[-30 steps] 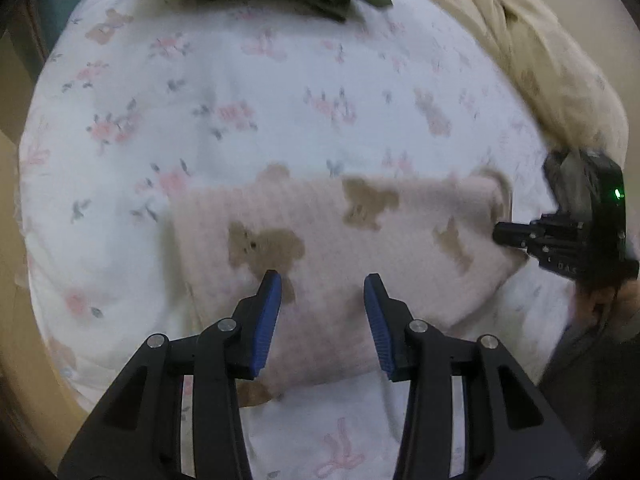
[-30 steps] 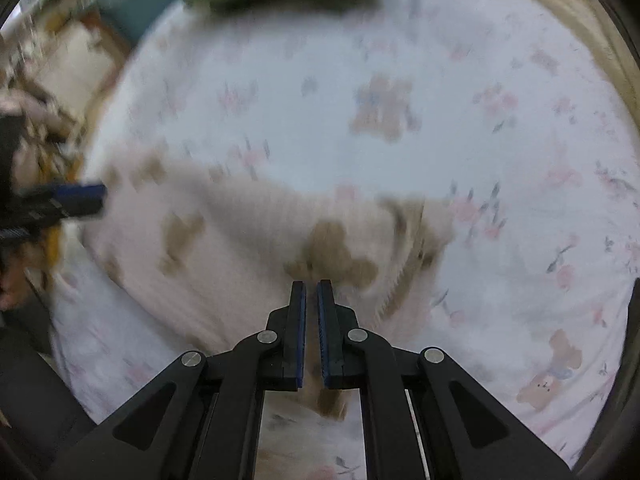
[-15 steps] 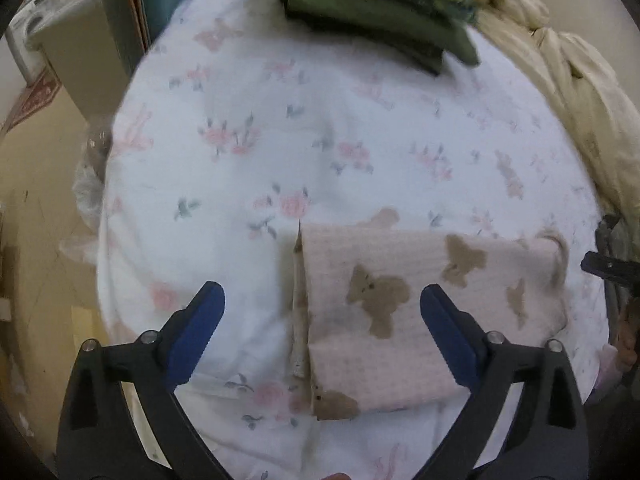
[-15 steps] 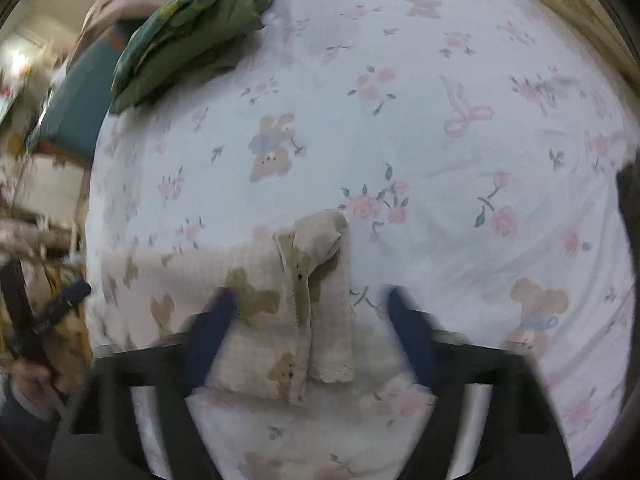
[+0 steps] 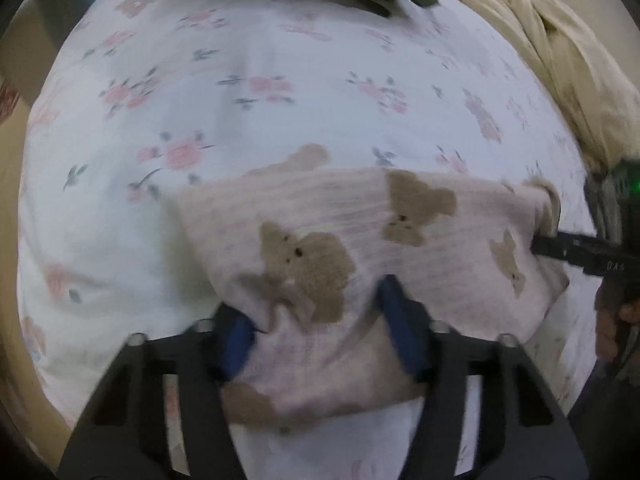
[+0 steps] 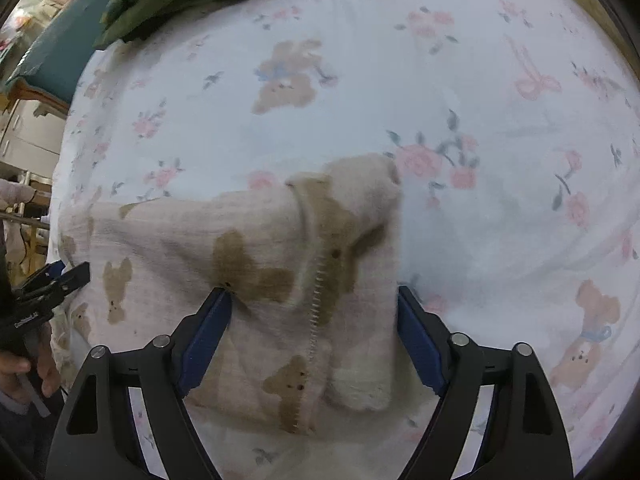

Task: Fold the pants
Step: 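Grasp the folded pants bundle with both grippers and lift it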

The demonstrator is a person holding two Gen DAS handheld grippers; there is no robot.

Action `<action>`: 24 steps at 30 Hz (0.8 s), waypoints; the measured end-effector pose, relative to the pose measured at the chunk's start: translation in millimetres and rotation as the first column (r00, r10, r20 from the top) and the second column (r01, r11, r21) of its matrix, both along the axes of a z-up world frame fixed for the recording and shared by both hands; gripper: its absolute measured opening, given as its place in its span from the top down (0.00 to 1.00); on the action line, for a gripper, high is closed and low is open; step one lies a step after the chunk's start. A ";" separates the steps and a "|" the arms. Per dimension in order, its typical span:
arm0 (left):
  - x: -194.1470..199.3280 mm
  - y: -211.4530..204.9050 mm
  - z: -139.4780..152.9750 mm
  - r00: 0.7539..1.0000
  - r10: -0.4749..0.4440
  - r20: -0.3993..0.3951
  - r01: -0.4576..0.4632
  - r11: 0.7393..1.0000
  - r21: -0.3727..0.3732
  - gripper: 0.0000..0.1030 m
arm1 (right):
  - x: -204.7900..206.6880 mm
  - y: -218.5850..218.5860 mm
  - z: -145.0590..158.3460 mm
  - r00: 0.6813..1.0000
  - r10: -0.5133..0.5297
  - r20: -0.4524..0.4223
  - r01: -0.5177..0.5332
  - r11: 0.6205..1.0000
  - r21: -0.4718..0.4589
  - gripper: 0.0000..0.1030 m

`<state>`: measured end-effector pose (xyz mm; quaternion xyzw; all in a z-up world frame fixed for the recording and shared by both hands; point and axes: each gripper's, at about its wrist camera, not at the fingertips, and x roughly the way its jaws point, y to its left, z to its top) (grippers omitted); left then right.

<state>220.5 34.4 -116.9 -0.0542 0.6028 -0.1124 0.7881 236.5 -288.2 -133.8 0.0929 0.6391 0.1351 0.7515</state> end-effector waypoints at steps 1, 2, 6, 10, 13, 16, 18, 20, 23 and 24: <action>0.0 -6.1 1.3 1.000 -0.012 0.008 0.011 1.000 0.019 0.59 | -1.4 5.9 0.9 1.000 0.017 0.006 -0.017 1.000 0.026 0.25; -0.5 -11.2 2.9 1.000 -0.023 0.016 0.023 0.999 0.024 0.64 | -2.3 9.5 1.5 0.999 0.030 0.011 -0.030 0.999 0.029 0.29; -7.5 -20.8 11.7 0.995 -0.081 0.055 0.079 0.996 0.039 0.87 | -6.9 18.3 2.4 1.000 0.020 0.021 -0.022 0.996 0.082 0.85; -18.1 -6.6 19.3 0.997 -0.024 0.069 0.024 1.000 0.003 0.88 | -15.7 28.1 16.8 0.996 0.030 0.085 -0.037 0.995 0.091 0.89; -26.3 5.6 29.9 0.995 -0.006 0.101 0.008 1.000 -0.017 0.89 | -16.5 28.0 35.4 0.991 0.021 0.133 -0.039 0.990 0.134 0.89; -25.8 18.1 51.7 0.990 0.008 0.144 -0.005 1.000 -0.021 0.89 | -11.4 33.6 55.2 0.982 0.022 0.188 -0.058 0.981 0.187 0.89; -14.3 27.3 72.9 0.986 0.032 0.164 -0.024 0.998 -0.054 0.89 | -4.0 36.9 72.8 0.972 0.024 0.232 -0.078 0.971 0.224 0.90; 1.3 34.4 94.6 0.981 0.057 0.183 -0.042 0.995 -0.087 0.89 | 6.8 41.1 89.9 0.961 0.026 0.274 -0.095 0.966 0.240 0.90; 29.1 40.4 139.5 0.962 0.068 0.266 -0.038 0.992 -0.118 0.89 | 34.5 41.6 124.8 0.933 -0.010 0.360 -0.102 0.951 0.292 0.90; 39.5 42.4 156.4 0.949 0.054 0.312 -0.022 0.994 -0.105 0.89 | 42.7 42.0 133.0 0.924 -0.016 0.381 -0.107 0.948 0.300 0.90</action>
